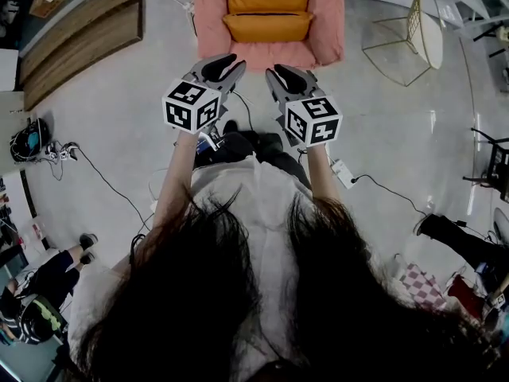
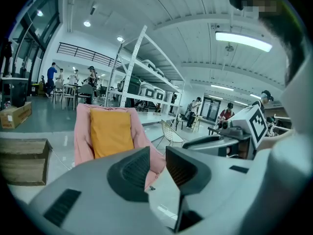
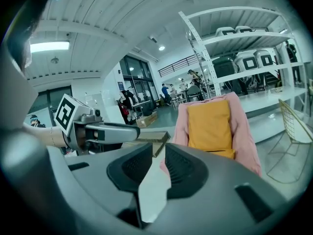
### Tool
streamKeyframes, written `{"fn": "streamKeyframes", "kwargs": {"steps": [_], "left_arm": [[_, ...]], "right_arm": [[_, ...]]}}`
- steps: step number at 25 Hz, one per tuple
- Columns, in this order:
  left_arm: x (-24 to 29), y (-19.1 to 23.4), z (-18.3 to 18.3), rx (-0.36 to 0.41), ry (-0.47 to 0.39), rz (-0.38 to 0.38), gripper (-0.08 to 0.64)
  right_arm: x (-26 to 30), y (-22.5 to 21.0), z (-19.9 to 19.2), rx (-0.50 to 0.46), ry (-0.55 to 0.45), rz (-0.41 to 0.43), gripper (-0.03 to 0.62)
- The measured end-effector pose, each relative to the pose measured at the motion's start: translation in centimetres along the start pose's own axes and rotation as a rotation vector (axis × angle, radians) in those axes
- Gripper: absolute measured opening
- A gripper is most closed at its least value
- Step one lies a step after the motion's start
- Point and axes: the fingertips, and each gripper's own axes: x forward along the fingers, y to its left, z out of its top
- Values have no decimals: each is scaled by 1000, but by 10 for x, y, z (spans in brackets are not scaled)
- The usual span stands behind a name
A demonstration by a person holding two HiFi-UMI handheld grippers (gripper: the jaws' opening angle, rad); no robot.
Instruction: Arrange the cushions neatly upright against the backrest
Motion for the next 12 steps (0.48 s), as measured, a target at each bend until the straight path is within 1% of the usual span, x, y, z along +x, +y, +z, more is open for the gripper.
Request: {"fn": "streamKeyframes", "kwargs": {"steps": [6, 12], "left_arm": [[-6, 9, -5, -13, 1, 2, 110], [-17, 27, -2, -22, -3, 19, 110]], "right_arm": [[6, 3, -3, -2, 14, -10, 91], [16, 10, 0, -4, 24, -14, 91]]}}
